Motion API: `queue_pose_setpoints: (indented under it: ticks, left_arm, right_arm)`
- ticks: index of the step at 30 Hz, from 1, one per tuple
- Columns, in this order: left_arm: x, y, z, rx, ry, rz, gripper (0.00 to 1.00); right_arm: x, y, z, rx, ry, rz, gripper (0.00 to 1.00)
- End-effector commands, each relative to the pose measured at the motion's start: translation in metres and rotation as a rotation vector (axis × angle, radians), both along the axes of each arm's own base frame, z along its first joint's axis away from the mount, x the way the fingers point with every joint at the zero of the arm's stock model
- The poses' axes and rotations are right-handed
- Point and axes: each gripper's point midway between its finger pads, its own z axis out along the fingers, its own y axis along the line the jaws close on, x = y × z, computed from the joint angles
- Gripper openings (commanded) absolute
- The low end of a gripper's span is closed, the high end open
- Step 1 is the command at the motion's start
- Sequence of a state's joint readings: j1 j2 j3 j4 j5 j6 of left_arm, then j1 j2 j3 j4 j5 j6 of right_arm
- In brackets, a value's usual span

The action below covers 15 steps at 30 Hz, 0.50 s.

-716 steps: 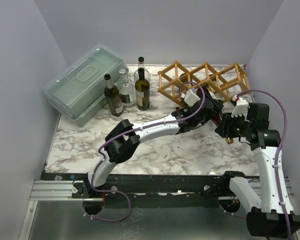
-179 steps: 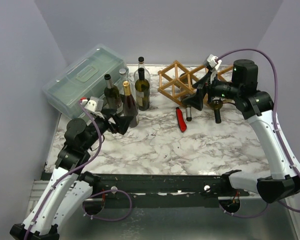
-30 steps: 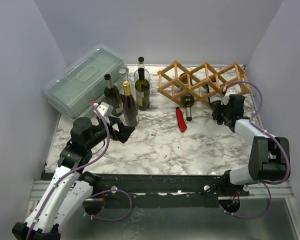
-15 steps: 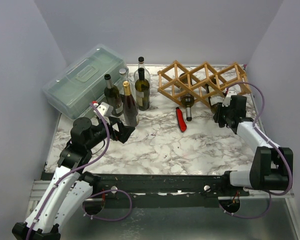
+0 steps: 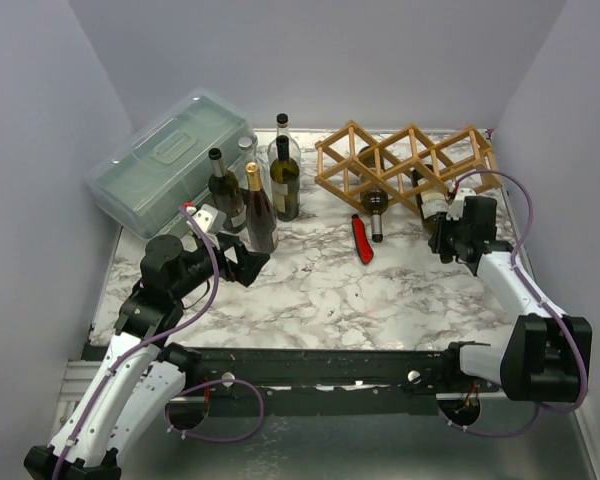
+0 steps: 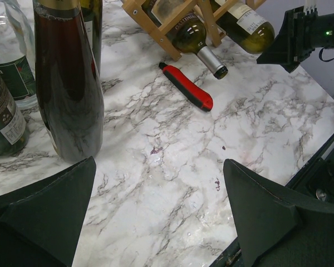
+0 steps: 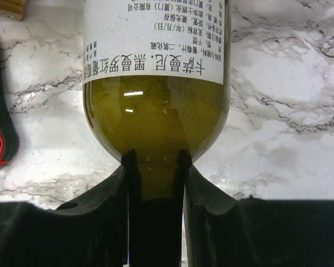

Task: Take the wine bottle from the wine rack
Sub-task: Pick up the wine bottle from the wine rack.

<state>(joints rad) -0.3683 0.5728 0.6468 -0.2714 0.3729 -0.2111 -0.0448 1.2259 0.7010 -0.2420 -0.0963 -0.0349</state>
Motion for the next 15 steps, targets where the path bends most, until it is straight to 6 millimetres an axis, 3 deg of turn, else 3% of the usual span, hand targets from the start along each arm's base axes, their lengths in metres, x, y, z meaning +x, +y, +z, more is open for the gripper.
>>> queue_pose_setpoints:
  ticks: [1, 15]
  left_arm:
    - [0.002, 0.004, -0.001, 0.01, -0.015, 0.02, 0.99]
    - [0.002, 0.005, 0.0, 0.012, -0.018, 0.025, 0.99]
  right_arm:
    - [0.013, 0.002, 0.029, -0.015, -0.118, 0.027, 0.0]
    - [-0.01, -0.003, 0.028, -0.075, -0.054, 0.061, 0.0]
